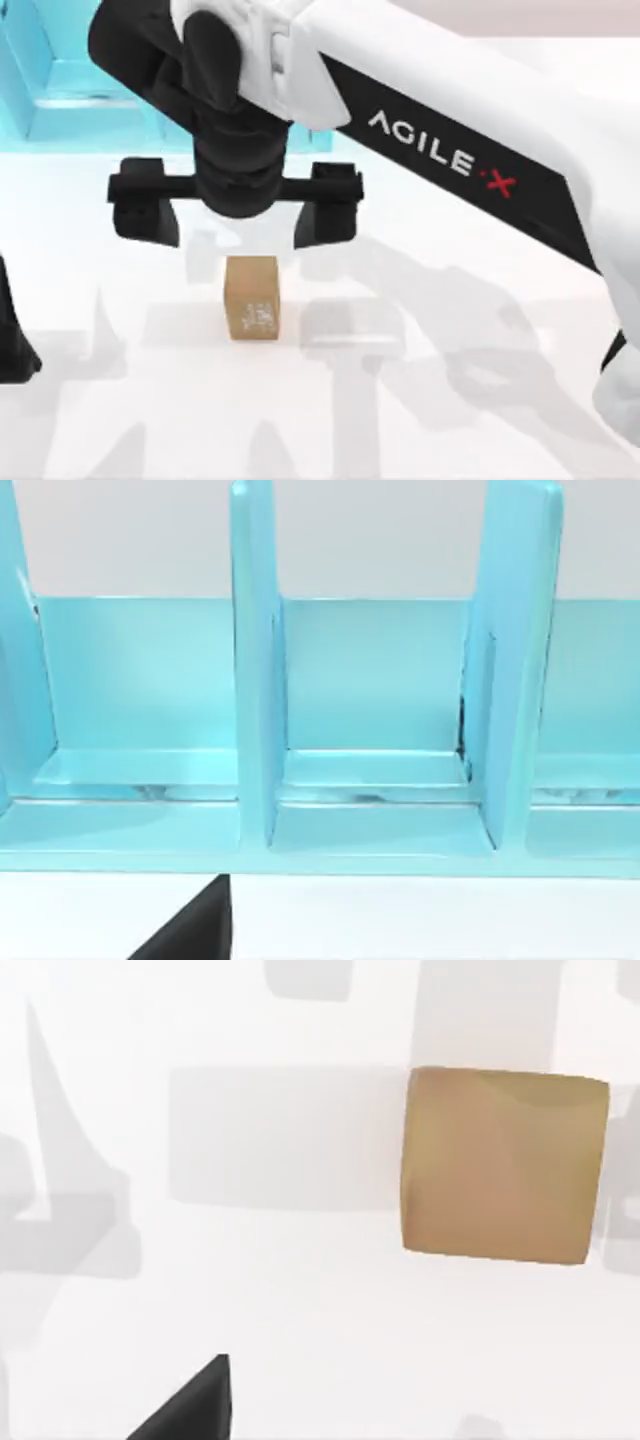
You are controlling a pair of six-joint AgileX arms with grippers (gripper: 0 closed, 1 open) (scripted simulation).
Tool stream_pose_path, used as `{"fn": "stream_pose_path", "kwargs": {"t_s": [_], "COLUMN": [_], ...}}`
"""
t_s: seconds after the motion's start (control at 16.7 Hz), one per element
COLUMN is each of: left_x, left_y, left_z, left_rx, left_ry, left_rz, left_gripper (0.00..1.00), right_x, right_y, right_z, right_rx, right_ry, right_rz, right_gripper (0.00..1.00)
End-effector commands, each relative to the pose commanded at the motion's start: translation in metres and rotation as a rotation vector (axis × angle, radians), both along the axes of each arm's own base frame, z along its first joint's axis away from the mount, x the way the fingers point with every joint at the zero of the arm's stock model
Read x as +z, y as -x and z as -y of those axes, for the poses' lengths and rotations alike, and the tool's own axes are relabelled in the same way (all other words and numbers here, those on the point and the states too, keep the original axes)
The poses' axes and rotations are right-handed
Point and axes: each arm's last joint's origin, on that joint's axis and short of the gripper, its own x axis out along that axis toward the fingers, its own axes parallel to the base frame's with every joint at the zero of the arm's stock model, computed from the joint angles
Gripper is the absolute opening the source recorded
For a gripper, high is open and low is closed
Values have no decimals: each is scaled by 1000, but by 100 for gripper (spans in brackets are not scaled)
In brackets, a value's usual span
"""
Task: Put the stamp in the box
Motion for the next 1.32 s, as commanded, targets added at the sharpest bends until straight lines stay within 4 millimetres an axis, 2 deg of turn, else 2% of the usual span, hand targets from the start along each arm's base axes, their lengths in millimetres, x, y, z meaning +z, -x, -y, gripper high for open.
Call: {"fn": "stream_pose_path", "kwargs": {"t_s": [0.3,0.84,1.02,1.32], "left_x": [0,0,0,0], "left_y": [0,0,0,0], "left_z": [0,0,0,0], "left_rx": [0,0,0,0], "left_ry": [0,0,0,0], "left_rz": [0,0,0,0], "left_gripper": [100,100,100,100], "right_x": [-32,-41,-67,-125], "right_y": [-9,-13,-19,-29], "right_z": [-11,-12,-14,-14], "right_rx": [-57,-65,-65,-65], "right_ry": [88,101,103,97], "right_rz": [-10,-11,-12,-9], "right_gripper": [100,100,100,100]}}
